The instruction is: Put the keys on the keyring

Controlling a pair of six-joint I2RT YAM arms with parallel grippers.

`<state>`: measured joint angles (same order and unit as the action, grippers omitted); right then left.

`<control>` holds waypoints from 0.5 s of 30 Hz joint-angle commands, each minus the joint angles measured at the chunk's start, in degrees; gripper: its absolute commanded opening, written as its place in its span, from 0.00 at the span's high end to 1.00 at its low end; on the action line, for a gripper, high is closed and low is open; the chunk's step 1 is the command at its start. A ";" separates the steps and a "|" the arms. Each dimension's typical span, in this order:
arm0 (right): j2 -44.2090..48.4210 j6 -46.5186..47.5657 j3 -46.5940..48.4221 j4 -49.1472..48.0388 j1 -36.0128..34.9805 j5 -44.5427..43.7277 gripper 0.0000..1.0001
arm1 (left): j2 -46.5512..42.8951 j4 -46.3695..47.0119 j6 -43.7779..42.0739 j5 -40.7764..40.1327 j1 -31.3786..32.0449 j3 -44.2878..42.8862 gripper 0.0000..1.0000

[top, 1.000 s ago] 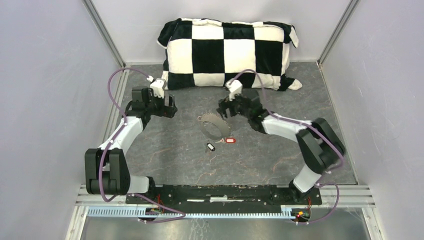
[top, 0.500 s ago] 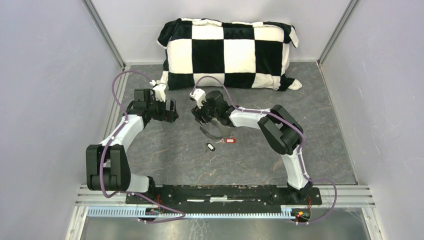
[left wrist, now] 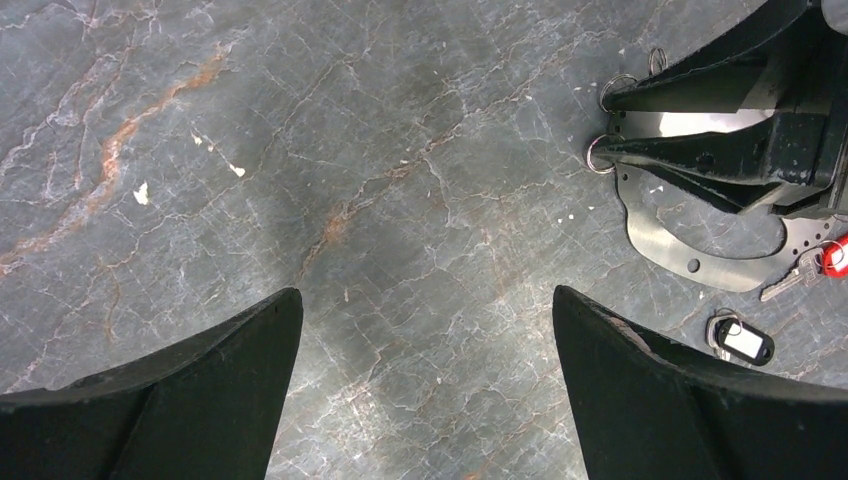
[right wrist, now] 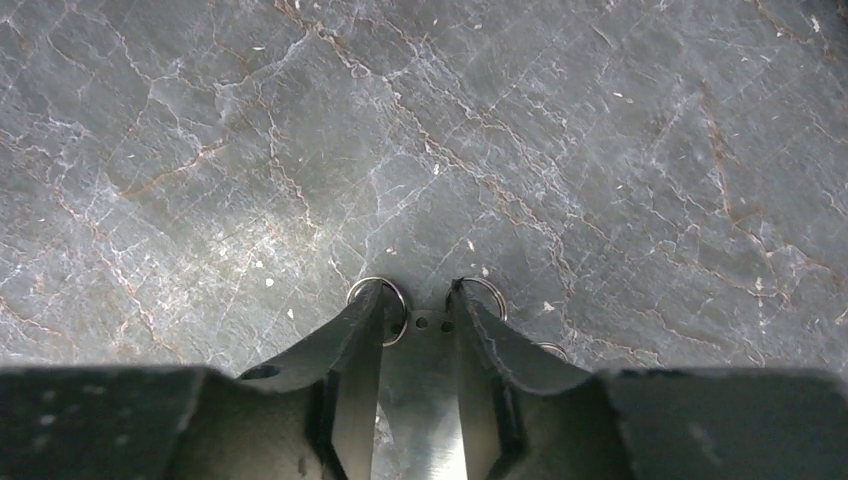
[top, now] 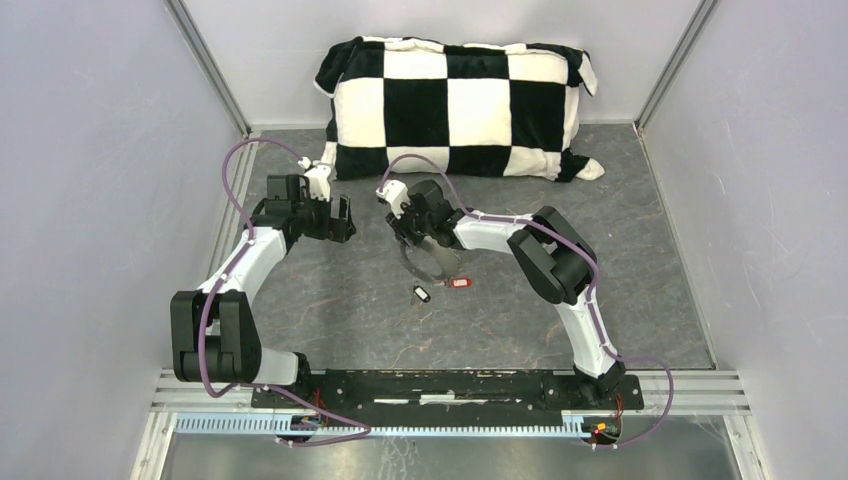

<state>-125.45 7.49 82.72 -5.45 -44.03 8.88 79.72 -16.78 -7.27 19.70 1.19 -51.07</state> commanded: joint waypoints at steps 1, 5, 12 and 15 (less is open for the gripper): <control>-1.22 0.30 1.57 1.21 0.03 -0.20 0.73 | -2.12 -1.12 0.62 -0.56 -0.22 -2.81 0.00; 0.24 -0.27 1.80 -0.48 -0.02 0.49 0.96 | -2.80 -1.29 0.55 -1.02 -0.24 -2.38 0.00; 4.36 -1.38 3.71 -1.88 0.08 2.30 1.00 | -2.67 -1.33 1.16 1.83 -0.18 -2.28 0.00; 7.76 -3.51 0.91 -5.56 0.20 4.36 1.00 | -2.64 -1.27 1.04 4.98 -0.14 -2.20 0.00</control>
<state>-124.51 6.55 84.47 -5.89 -44.10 10.37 78.30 -17.72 -7.27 20.21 1.19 -51.27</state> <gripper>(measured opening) 0.006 0.997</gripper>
